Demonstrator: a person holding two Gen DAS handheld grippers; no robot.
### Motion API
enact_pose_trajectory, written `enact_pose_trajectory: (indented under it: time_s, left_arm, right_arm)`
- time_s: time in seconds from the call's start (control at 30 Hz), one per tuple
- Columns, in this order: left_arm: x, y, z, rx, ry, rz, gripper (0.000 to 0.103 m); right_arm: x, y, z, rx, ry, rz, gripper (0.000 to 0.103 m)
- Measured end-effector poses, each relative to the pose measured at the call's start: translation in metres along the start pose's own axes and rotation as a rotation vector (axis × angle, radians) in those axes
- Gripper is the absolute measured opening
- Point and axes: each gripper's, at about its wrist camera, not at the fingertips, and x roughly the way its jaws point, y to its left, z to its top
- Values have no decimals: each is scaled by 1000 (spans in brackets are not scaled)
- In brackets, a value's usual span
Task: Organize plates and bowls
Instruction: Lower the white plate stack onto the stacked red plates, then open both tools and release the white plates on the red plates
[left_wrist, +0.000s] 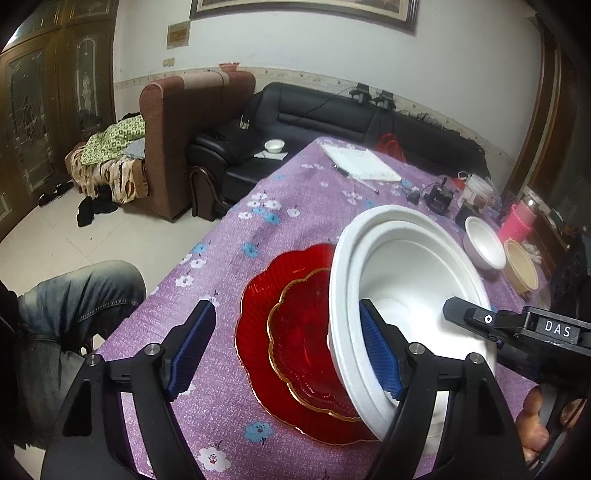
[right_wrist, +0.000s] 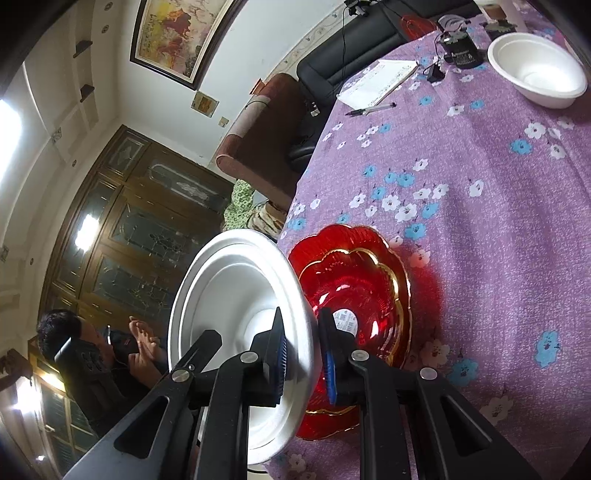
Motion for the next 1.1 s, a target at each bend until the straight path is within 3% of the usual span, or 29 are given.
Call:
enact_pose_trajectory:
  time_s: [0.13,0.27,0.37,0.5,0.6,0.77,0.93,1.1]
  left_arm:
    - [13,-8,-1,44,63,50,78]
    - [5,-14,1,93,-1,131,79]
    - [6,-26,-2,194,-22,211,81]
    - [15,-25,-4,236,22,185,81]
    - [17,-22,-2,263,21,221,82]
    - [19,-12,2,202,54,150,82]
    - [18,0,5,154,63,135,82]
    - [11,34,14,30,53,124,82]
  right_arm:
    - [4,3,-2,-33,0,-81,16]
    - [9,-1,-3,-38,6,-95,16]
    - [12,-3,-3,-44,18,-82,16]
    - [20,-17,-3,-8,32,-87,19]
    - [27,-33,-2,45,51,-70,20]
    - [31,-36,-1,45,47,-29,23]
    - [33,-33,1,25,44,-16,32]
    - [34,-31,8,17,11,-16,36]
